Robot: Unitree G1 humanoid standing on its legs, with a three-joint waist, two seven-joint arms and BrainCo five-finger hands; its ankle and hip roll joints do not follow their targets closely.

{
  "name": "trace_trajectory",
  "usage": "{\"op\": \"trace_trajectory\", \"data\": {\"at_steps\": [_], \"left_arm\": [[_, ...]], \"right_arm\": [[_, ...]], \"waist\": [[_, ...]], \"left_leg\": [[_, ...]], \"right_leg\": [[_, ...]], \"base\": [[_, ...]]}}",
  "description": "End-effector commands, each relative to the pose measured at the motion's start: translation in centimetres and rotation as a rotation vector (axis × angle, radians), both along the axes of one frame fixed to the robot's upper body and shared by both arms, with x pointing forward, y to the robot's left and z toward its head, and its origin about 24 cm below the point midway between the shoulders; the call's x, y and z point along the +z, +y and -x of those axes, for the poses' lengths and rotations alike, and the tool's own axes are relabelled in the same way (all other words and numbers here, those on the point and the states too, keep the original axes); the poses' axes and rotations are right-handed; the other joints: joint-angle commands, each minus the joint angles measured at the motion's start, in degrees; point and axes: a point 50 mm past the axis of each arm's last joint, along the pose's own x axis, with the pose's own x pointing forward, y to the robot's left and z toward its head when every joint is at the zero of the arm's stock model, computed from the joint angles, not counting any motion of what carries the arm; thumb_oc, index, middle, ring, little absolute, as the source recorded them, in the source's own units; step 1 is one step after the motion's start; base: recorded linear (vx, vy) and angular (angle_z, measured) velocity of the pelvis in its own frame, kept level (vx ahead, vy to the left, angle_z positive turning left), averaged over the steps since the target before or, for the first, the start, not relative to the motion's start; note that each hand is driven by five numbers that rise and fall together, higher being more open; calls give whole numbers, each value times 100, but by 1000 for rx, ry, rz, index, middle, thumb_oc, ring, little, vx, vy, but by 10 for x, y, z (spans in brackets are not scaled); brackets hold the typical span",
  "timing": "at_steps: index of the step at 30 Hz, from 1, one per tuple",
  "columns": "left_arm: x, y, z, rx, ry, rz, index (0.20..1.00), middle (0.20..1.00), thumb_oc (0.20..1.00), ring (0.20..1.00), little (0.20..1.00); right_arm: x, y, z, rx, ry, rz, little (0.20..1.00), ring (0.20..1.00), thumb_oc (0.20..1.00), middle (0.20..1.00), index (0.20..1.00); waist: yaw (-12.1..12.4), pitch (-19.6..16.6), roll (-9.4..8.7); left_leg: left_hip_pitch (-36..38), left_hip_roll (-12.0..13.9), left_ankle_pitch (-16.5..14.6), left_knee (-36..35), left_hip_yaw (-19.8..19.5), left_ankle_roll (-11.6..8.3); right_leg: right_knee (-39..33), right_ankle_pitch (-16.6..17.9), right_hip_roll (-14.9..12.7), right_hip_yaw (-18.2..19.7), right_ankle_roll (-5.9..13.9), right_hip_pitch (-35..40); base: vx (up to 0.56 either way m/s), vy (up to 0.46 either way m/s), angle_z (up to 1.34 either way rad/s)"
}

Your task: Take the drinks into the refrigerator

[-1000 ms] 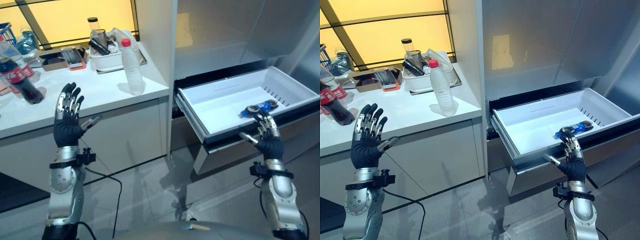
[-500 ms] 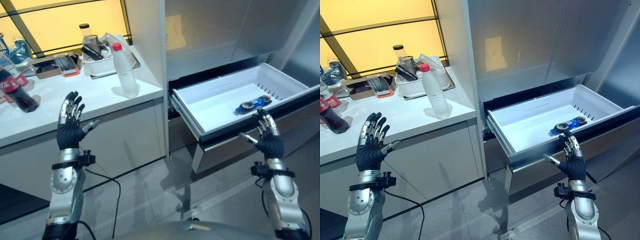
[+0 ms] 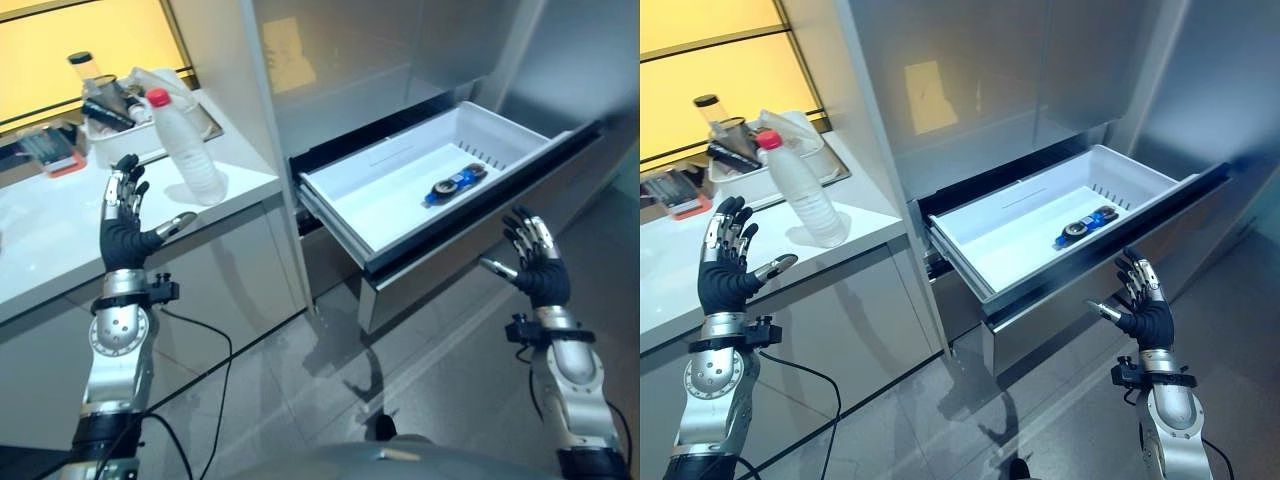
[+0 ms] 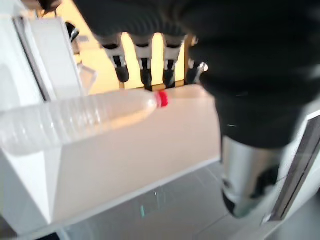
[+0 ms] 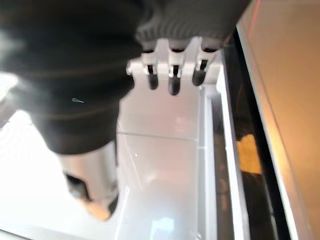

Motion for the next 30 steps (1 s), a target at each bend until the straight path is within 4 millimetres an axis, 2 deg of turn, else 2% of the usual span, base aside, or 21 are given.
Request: {"op": "trace_trajectory", "data": {"at_steps": [1,4,11,20,30], "left_arm": [[40,17,-15,46,-130,-99,1000,1000,1000,1000,1000],[49,16,-21,48,-153,-125,1000,1000,1000,1000,1000],[55,19,-19,73,-178,-134,1000,1000,1000,1000,1000],[36,27,-6,121,-130,-108,1000,1000,1000,1000,1000],[25,24,-7,134,-95,-80,1000,1000,1000,1000,1000]], "right_arm": [[45,10,-10,86,-219,5,1000,1000,1000,1000,1000],[53,11,-10,101,-255,4,1000,1000,1000,1000,1000],[66,16,-9,138,-315,7,1000,1000,1000,1000,1000],[74,15,-1,148,-362,3,1000,1000,1000,1000,1000],[69,14,3,138,-351,-1,1000,1000,1000,1000,1000]], "waist": [[-76,164,-131],[-154,242,-141],[-192,451,-215],[-195,571,-310],[-178,532,-359]], "left_leg": [[11,-245,-619,450,-27,272],[-48,-248,-678,554,-2,268],[-346,-243,-849,1005,103,272],[-580,-207,-981,1289,43,261],[-543,-181,-993,1249,-80,237]], "right_leg": [[430,-826,-261,-72,328,413],[517,-873,-251,-60,320,335],[844,-936,-224,81,300,8],[1204,-1109,-138,97,247,-271],[1171,-1196,-130,-30,218,-179]], "base": [[3,3,-11],[22,14,-14],[-8,11,-4],[11,-2,-8],[0,0,0]]}}
